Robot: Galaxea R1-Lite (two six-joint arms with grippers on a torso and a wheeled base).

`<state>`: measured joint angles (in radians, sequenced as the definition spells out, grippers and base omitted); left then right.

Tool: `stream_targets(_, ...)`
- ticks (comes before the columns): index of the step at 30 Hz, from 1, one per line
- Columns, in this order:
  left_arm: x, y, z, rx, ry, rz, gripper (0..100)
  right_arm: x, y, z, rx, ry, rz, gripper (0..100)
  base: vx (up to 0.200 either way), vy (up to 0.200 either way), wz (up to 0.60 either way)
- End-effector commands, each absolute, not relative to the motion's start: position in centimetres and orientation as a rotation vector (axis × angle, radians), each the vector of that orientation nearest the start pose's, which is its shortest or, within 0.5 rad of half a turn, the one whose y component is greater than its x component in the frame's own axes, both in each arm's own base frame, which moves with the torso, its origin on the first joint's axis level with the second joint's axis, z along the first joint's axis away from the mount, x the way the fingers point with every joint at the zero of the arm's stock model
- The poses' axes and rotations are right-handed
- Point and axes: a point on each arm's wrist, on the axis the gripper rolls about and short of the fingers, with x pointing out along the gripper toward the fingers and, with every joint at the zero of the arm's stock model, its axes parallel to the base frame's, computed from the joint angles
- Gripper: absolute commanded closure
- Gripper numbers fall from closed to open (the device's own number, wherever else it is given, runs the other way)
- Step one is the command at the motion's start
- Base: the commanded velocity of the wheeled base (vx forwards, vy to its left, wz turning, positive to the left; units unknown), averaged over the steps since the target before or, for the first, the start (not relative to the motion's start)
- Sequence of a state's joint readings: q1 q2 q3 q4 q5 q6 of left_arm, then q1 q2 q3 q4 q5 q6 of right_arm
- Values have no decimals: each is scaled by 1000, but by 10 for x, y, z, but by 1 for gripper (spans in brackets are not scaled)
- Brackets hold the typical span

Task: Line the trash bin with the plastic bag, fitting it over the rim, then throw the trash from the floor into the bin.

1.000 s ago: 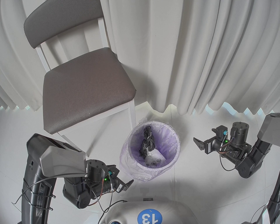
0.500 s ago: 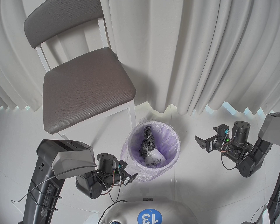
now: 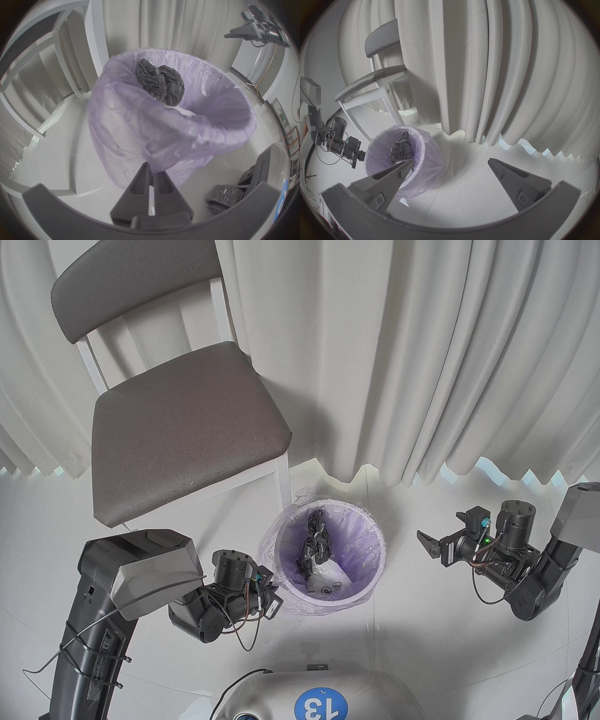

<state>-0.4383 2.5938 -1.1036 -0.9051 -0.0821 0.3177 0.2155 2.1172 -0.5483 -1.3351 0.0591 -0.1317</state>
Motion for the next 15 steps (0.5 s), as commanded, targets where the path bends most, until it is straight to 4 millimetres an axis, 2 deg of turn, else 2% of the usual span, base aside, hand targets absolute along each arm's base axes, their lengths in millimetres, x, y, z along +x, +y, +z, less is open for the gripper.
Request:
stream_targets(1, 412, -183, -67, 377, 496, -631, 100, 325, 73, 52, -150, 229, 291, 0, 0, 0, 0)
stream_targets(9, 438, -164, -63, 323, 522, -717, 100, 325, 71, 51, -151, 233, 287, 0, 0, 0, 0)
stream_targets(10, 449, -156, -62, 305, 508, -740, 100, 325, 71, 51, -151, 233, 290, 0, 0, 0, 0)
stream_targets(15, 469, -148, -62, 270, 484, -784, 100, 323, 71, 50, -148, 240, 308, 0, 0, 0, 0)
